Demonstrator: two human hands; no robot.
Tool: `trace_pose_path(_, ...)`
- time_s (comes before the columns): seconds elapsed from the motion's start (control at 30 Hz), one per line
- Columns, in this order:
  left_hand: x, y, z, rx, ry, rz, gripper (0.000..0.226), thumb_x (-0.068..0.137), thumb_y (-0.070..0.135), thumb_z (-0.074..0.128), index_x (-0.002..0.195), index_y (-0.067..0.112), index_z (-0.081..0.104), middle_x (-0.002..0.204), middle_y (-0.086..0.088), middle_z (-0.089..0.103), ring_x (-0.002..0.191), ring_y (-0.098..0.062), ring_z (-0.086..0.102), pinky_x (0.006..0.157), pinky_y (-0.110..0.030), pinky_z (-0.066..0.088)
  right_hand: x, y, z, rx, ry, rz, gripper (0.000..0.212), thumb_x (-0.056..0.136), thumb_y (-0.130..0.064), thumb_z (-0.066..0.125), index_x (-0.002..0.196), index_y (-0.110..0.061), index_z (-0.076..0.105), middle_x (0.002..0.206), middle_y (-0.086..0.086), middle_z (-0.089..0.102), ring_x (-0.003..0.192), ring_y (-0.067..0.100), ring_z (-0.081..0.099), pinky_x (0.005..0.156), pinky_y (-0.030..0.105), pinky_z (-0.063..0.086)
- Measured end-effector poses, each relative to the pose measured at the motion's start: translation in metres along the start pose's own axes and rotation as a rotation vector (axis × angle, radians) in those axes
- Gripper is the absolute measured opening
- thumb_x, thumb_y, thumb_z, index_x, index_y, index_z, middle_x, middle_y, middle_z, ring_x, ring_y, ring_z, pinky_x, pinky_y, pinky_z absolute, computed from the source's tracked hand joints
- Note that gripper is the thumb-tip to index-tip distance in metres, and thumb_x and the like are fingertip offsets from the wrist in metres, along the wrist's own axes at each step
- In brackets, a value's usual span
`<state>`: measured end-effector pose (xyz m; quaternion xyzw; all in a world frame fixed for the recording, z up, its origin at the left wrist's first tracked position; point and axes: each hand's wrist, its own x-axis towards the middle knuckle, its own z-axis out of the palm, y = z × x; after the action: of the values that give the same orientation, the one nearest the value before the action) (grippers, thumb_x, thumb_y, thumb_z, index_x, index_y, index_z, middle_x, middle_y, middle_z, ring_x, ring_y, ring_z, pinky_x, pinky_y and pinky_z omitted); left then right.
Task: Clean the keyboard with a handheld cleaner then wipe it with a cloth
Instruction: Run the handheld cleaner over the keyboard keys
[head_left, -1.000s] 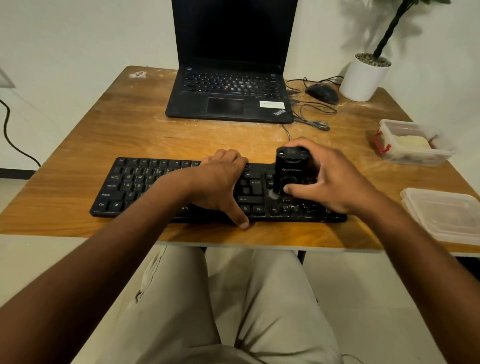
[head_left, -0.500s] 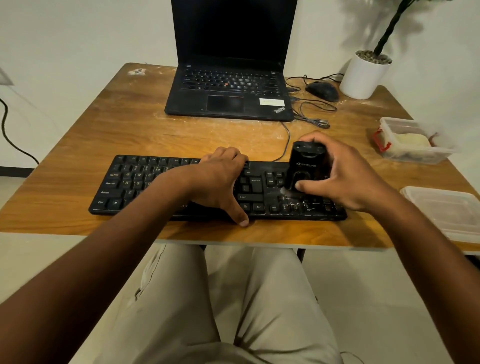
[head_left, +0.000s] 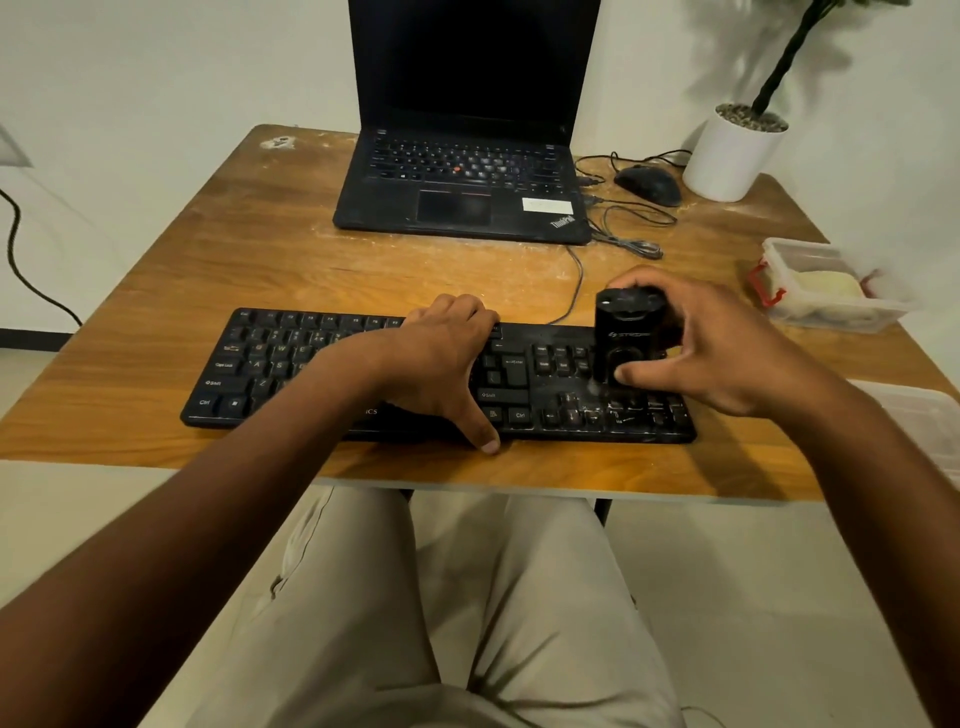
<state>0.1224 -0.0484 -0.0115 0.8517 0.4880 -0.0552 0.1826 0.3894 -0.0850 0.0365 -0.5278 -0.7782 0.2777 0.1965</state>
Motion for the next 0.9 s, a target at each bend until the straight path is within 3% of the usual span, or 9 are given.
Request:
trace_pose_path(0.13, 0.0, 0.0, 0.001, 0.008, 0.001, -0.002, 0.128, 0.053, 0.069, 0.088, 0.153, 0.023, 0.024, 0.148, 0.003, 0.029, 0.136, -0.019, 0.026, 0.118, -0.047, 0.03, 0.0, -0.009, 0.011, 0.138, 0.073, -0.054, 0.064, 0.073, -0.007, 0.086, 0.113, -0.046, 0.056, 0.107, -0.02, 0.066, 0.102, -0.006, 0.063, 0.082, 0.022, 0.058)
trace_pose_path(0.23, 0.0, 0.0, 0.001, -0.002, 0.0, -0.005, 0.126, 0.053, 0.068, 0.088, 0.153, 0.024, 0.026, 0.147, 0.003, 0.03, 0.136, -0.019, 0.026, 0.118, -0.046, 0.031, -0.004, -0.01, 0.027, 0.188, -0.006, -0.082, 0.062, 0.073, -0.005, 0.086, 0.119, -0.037, 0.058, 0.109, -0.022, 0.066, 0.105, -0.002, 0.063, 0.086, 0.016, 0.054)
trace_pose_path(0.3, 0.0, 0.001, 0.0, -0.006, -0.003, -0.007, 0.127, 0.053, 0.067, 0.089, 0.153, 0.023, 0.025, 0.147, 0.003, 0.03, 0.137, -0.019, 0.026, 0.118, -0.046, 0.031, -0.003, -0.006, 0.031, 0.158, -0.004, -0.084, 0.064, 0.074, -0.006, 0.086, 0.118, -0.042, 0.057, 0.109, -0.024, 0.066, 0.104, -0.004, 0.063, 0.086, 0.014, 0.053)
trace_pose_path(0.43, -0.001, 0.002, -0.001, -0.003, -0.011, -0.009, 0.129, 0.054, 0.065, 0.089, 0.155, 0.023, 0.022, 0.15, 0.002, 0.028, 0.139, -0.02, 0.025, 0.118, -0.046, 0.03, 0.006, 0.0, 0.031, 0.128, 0.16, -0.068, 0.067, 0.074, -0.005, 0.086, 0.112, -0.049, 0.052, 0.103, -0.019, 0.066, 0.097, -0.012, 0.062, 0.079, 0.008, 0.051)
trace_pose_path(0.53, -0.002, 0.002, -0.002, 0.0, -0.014, -0.006, 0.13, 0.054, 0.066, 0.089, 0.156, 0.023, 0.021, 0.149, 0.002, 0.028, 0.138, -0.02, 0.024, 0.118, -0.045, 0.03, 0.004, -0.001, 0.029, 0.192, 0.203, -0.079, 0.062, 0.074, -0.005, 0.087, 0.118, -0.037, 0.057, 0.105, -0.015, 0.067, 0.101, -0.004, 0.065, 0.084, 0.017, 0.055)
trace_pose_path(0.7, -0.002, 0.0, -0.002, -0.013, -0.011, 0.002, 0.127, 0.052, 0.068, 0.088, 0.153, 0.023, 0.026, 0.145, 0.003, 0.03, 0.134, -0.019, 0.027, 0.117, -0.046, 0.032, -0.011, -0.006, 0.029, 0.181, -0.008, -0.107, 0.062, 0.074, -0.005, 0.086, 0.119, -0.037, 0.058, 0.111, -0.022, 0.065, 0.107, -0.001, 0.063, 0.089, 0.017, 0.054)
trace_pose_path(0.9, -0.002, 0.001, -0.002, -0.006, -0.022, -0.003, 0.132, 0.052, 0.068, 0.088, 0.156, 0.022, 0.021, 0.149, 0.003, 0.027, 0.138, -0.02, 0.024, 0.119, -0.046, 0.029, 0.009, -0.003, 0.035, 0.12, 0.182, -0.089, 0.063, 0.076, -0.007, 0.086, 0.122, -0.037, 0.054, 0.106, -0.019, 0.065, 0.1, -0.011, 0.062, 0.083, 0.012, 0.053)
